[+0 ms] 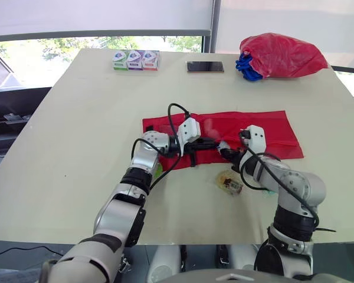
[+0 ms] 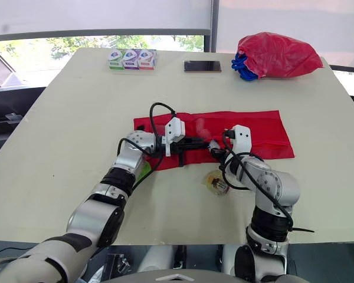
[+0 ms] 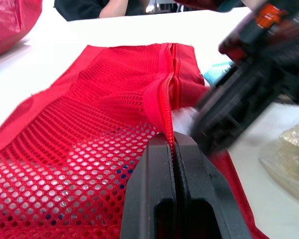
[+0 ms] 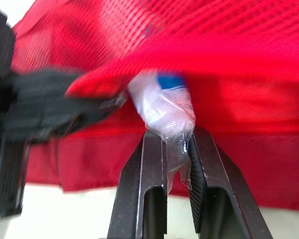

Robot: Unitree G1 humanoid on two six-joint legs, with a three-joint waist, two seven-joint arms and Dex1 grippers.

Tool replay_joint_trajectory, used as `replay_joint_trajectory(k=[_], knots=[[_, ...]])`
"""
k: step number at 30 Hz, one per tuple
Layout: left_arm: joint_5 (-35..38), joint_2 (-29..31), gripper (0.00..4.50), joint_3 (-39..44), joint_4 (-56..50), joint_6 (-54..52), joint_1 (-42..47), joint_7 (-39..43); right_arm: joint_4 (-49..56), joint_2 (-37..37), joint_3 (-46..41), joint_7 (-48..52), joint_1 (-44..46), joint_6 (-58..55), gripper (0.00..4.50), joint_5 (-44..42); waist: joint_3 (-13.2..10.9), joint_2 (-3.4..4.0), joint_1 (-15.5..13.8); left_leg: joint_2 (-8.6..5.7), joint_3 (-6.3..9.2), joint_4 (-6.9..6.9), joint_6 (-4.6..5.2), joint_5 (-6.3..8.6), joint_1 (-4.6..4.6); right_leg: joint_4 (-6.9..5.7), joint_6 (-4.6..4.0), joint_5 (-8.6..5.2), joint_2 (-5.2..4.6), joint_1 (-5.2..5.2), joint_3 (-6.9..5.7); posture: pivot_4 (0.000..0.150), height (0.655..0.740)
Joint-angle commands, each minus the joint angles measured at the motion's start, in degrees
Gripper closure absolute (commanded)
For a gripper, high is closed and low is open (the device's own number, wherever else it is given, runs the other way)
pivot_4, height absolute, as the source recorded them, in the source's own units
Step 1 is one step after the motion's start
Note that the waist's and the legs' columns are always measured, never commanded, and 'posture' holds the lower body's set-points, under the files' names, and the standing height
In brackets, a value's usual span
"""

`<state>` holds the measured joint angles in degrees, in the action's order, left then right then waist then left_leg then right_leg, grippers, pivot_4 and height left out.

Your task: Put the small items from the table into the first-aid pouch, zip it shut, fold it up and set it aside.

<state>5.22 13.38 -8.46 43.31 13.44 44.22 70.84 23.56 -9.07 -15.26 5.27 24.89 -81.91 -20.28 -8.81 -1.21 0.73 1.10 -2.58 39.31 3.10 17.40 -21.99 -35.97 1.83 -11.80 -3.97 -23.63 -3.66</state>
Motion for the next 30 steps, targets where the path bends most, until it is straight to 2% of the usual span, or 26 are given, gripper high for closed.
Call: replay_joint_trajectory(k=[1,13,20,21,22,25,30], knots=[[0.41,-0.48,4.50,-1.34,-2.82,1.36,-0.52,1.66,0.83,-2.45,-1.19,-0.66,2.38,3.67,4.47,-1.65,0.00,0.00,-0.01,0.00,0.01,-0.01,0.00,0.00,0.00,0.00,0.00,0.00,0.00,0.00,0.00,0.150,0.7400],[0.26,-0.44,4.50,-2.33,-2.34,2.05,-0.64,1.74,-9.83,-2.01,5.60,-1.48,5.12,14.95,4.47,-0.69,-0.01,0.02,0.10,0.01,-0.02,-0.04,-0.01,0.00,0.01,0.03,0.00,0.00,0.02,0.00,0.01,0.150,0.7400],[-0.20,0.06,4.50,-1.81,-0.75,2.59,0.30,1.11,-11.53,3.20,11.25,1.42,3.12,22.83,4.47,1.76,-0.01,0.03,0.08,0.03,-0.04,-0.04,-0.01,-0.01,0.00,0.03,0.00,0.00,0.02,-0.02,0.03,0.150,0.7400],[-0.32,0.24,4.50,-1.58,-0.08,2.77,0.70,0.78,-10.70,4.31,12.09,2.10,2.12,22.87,3.44,1.81,-0.01,0.03,-0.01,0.02,-0.04,-0.04,-0.01,-0.01,-0.01,0.04,0.00,0.00,0.02,-0.02,0.03,0.150,0.7400],[-0.39,0.38,4.50,-1.40,0.50,2.93,1.07,0.49,-10.01,5.17,12.73,2.60,1.28,22.95,3.11,1.68,-0.01,0.02,-0.11,0.02,-0.03,-0.04,-0.01,-0.01,-0.02,0.06,0.00,0.00,0.00,-0.02,0.02,0.150,0.7400],[-0.63,0.80,4.50,-0.87,2.69,3.71,2.52,0.13,-7.15,7.43,13.90,3.81,-1.41,22.23,1.64,0.77,-0.01,0.02,-0.04,-0.01,-0.06,-0.04,-0.01,-0.01,-0.05,0.10,0.01,0.00,-0.03,-0.02,0.03,0.150,0.7400],[-0.67,1.30,4.50,-0.31,6.15,4.88,4.81,0.48,-1.96,12.99,16.36,7.62,-4.66,20.67,1.64,-0.27,-0.02,0.03,-0.02,0.04,0.00,-0.04,0.01,0.01,-0.02,0.06,0.01,-0.01,0.01,-0.01,-0.03,0.150,0.7400]])
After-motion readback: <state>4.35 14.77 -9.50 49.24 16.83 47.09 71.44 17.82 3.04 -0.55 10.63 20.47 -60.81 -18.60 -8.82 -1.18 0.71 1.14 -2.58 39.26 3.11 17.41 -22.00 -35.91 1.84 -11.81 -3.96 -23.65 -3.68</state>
